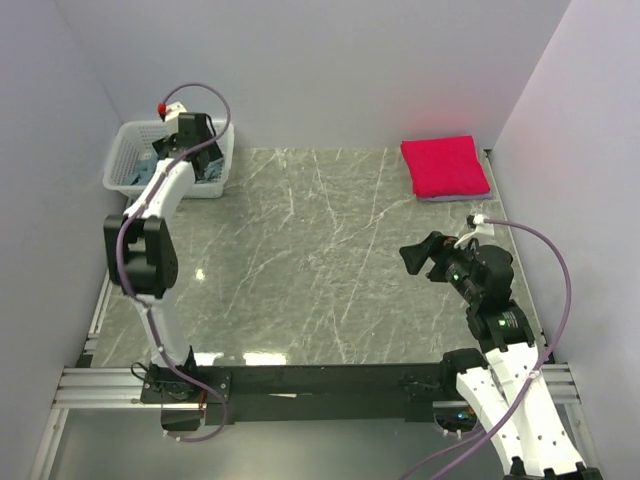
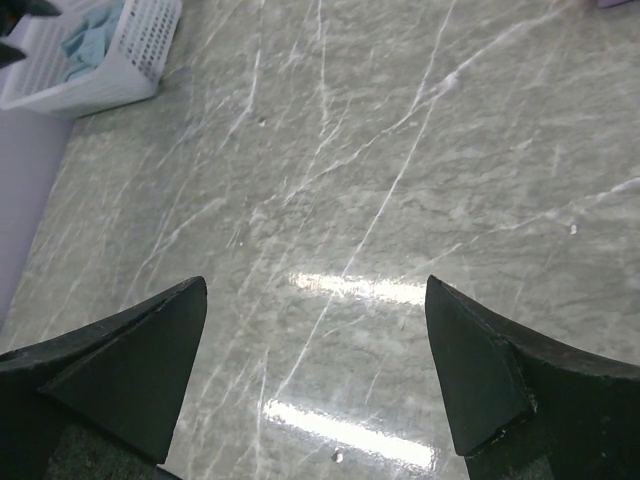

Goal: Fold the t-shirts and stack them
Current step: Grab the tshirt from the pile

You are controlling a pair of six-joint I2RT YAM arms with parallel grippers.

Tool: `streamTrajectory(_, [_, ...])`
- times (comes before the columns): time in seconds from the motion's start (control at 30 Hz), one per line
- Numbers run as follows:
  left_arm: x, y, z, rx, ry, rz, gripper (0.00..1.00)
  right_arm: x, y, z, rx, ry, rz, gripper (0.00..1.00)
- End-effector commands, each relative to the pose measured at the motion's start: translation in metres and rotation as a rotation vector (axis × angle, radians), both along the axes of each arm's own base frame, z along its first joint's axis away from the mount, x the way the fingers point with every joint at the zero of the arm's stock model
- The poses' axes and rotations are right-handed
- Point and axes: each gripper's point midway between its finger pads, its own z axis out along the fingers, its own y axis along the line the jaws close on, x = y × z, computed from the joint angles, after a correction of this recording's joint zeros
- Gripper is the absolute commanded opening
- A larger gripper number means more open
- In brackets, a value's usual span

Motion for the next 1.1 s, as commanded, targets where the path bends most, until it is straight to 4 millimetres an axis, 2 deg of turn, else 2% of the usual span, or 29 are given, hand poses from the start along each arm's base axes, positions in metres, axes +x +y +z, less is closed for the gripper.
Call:
streamTrajectory(0.0, [0.037,0.021,-0.010,-0.022,0.015,0.006,0.96,0.001,0.012,0.010,0.013,-0.024,0.068,0.96])
streamTrajectory(0.03, [0.044,0.030,-0.017,-0.025,0.024,0.020,0.96,0.001,0.013,0.007,0.011,-0.009,0.075,0.96])
streamTrajectory(0.1, [0.065,0.029,-0.039,-0.034,0.047,0.007,0.96,0.001,0.014,0.005,0.011,0.011,0.077,0.96])
streamTrajectory(0.13, [0.068,0.050,-0.047,-0.036,0.053,0.037,0.96,0.002,0.015,0.001,0.014,0.029,0.083,0.96])
streamTrajectory(0.17, [0.074,0.055,-0.051,-0.039,0.050,0.041,0.96,0.002,0.015,-0.001,0.016,0.038,0.082,0.96])
streamTrajectory(0.2, [0.076,0.063,-0.074,-0.050,0.082,0.055,0.96,0.001,0.017,-0.004,0.029,0.056,0.086,0.96])
streamTrajectory(0.27, [0.080,0.071,-0.090,-0.059,0.098,0.066,0.96,0.000,0.019,-0.008,0.045,0.075,0.091,0.96])
streamTrajectory(0.3, [0.080,0.073,-0.108,-0.067,0.123,0.063,0.95,-0.001,0.020,-0.013,0.052,0.090,0.092,0.96])
streamTrajectory(0.37, [0.082,0.079,-0.121,-0.071,0.125,0.064,0.93,-0.004,0.023,-0.020,0.075,0.119,0.099,0.96])
streamTrajectory(0.4, [0.082,0.080,-0.129,-0.072,0.135,0.058,0.87,-0.006,0.025,-0.026,0.082,0.134,0.105,0.96])
streamTrajectory(0.47, [0.084,0.083,-0.131,-0.066,0.134,0.051,0.79,-0.010,0.028,-0.031,0.101,0.155,0.116,0.96])
streamTrajectory(0.5, [0.086,0.083,-0.123,-0.056,0.119,0.044,0.67,-0.012,0.028,-0.033,0.103,0.163,0.119,0.96])
streamTrajectory(0.57, [0.088,0.085,-0.110,-0.032,0.083,0.028,0.51,-0.014,0.028,-0.034,0.105,0.166,0.118,0.96])
streamTrajectory(0.6, [0.089,0.083,-0.082,-0.026,0.030,0.018,0.33,-0.014,0.027,-0.034,0.103,0.167,0.114,0.96])
streamTrajectory(0.67, [0.091,0.082,-0.054,-0.012,-0.028,-0.002,0.18,-0.016,0.026,-0.030,0.105,0.152,0.108,0.96])
streamTrajectory(0.7, [0.090,0.080,-0.021,-0.005,-0.081,-0.012,0.04,-0.017,0.025,-0.029,0.102,0.149,0.108,0.96])
streamTrajectory(0.73, [0.090,0.078,-0.003,-0.001,-0.110,-0.025,0.00,-0.018,0.025,-0.026,0.100,0.134,0.108,0.96])
streamTrajectory(0.77, [0.090,0.074,0.020,-0.002,-0.149,-0.047,0.01,-0.018,0.024,-0.025,0.095,0.129,0.104,0.96])
streamTrajectory(0.8, [0.085,0.068,0.059,0.001,-0.215,-0.067,0.00,-0.019,0.023,-0.021,0.092,0.120,0.103,0.96])
streamTrajectory(0.87, [0.079,0.048,0.104,-0.005,-0.291,-0.141,0.01,-0.019,0.020,-0.011,0.075,0.084,0.096,0.96])
streamTrajectory(0.9, [0.068,0.037,0.140,-0.005,-0.348,-0.175,0.01,-0.019,0.018,-0.007,0.068,0.075,0.093,0.96])
streamTrajectory(0.93, [0.063,0.019,0.160,-0.015,-0.377,-0.222,0.00,-0.019,0.017,-0.003,0.058,0.058,0.092,0.96])
streamTrajectory(0.97, [0.049,0.004,0.197,-0.019,-0.439,-0.270,0.01,-0.018,0.017,0.005,0.056,0.038,0.093,0.96])
streamTrajectory(1.0, [0.042,-0.014,0.213,-0.032,-0.464,-0.326,0.00,-0.018,0.017,0.010,0.052,0.027,0.095,0.96])
streamTrajectory(1.03, [0.031,-0.043,0.232,-0.045,-0.483,-0.395,0.00,-0.016,0.016,0.013,0.049,0.017,0.093,0.96])
streamTrajectory(1.07, [0.014,-0.058,0.257,-0.048,-0.524,-0.436,0.00,-0.016,0.017,0.021,0.048,-0.002,0.096,0.96])
